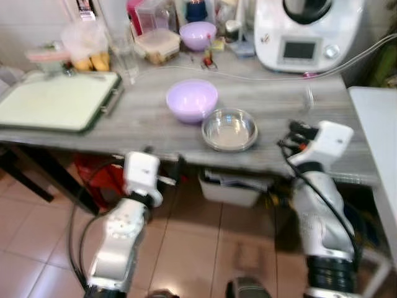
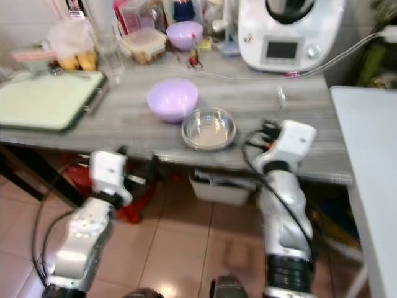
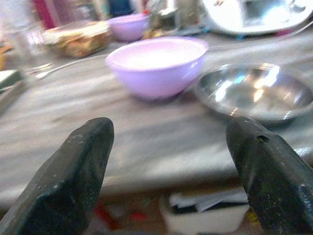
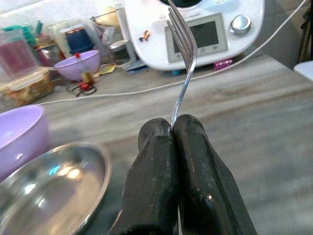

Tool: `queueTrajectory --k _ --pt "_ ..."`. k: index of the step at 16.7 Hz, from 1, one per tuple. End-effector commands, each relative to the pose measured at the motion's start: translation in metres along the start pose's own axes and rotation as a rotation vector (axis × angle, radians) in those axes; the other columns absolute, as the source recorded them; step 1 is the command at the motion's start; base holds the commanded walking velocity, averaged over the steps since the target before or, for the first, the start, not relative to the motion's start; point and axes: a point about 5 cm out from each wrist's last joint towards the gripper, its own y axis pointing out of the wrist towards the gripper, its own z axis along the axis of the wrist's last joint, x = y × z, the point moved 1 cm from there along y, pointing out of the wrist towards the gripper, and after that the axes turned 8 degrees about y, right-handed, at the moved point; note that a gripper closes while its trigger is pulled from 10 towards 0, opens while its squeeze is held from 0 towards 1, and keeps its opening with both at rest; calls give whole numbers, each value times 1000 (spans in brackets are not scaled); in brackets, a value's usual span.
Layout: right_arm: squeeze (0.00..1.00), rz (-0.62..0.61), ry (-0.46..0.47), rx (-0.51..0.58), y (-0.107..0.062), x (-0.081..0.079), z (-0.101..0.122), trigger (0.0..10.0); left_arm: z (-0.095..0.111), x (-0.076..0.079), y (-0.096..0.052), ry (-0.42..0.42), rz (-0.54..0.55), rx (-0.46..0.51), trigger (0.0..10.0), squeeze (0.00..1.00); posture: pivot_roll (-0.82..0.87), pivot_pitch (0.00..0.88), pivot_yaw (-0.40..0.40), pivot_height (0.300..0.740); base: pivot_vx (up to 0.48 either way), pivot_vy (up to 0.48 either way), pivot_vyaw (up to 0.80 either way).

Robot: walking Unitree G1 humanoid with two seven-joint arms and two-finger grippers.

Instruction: Setting the table

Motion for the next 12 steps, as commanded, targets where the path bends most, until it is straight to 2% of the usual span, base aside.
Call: queueTrajectory --k 1,4,8,12 --pt "0 21 20 -13 0 -10 -3 10000 0 -11 -5 4 22 -3 10000 0 -39 51 64 740 0 0 0" --pt "0 -23 52 -56 -3 -3 -11 10000 -1 -11 -8 5 17 -8 10000 0 -36 55 63 740 0 0 0" --pt "0 -24 155 -195 5 9 -26 10000 5 -16 -8 15 15 -3 10000 0 -9 74 60 740 0 0 0" --pt "0 -18 174 -199 9 16 -20 10000 5 -23 -11 24 20 -13 10000 0 -7 77 75 740 0 0 0"
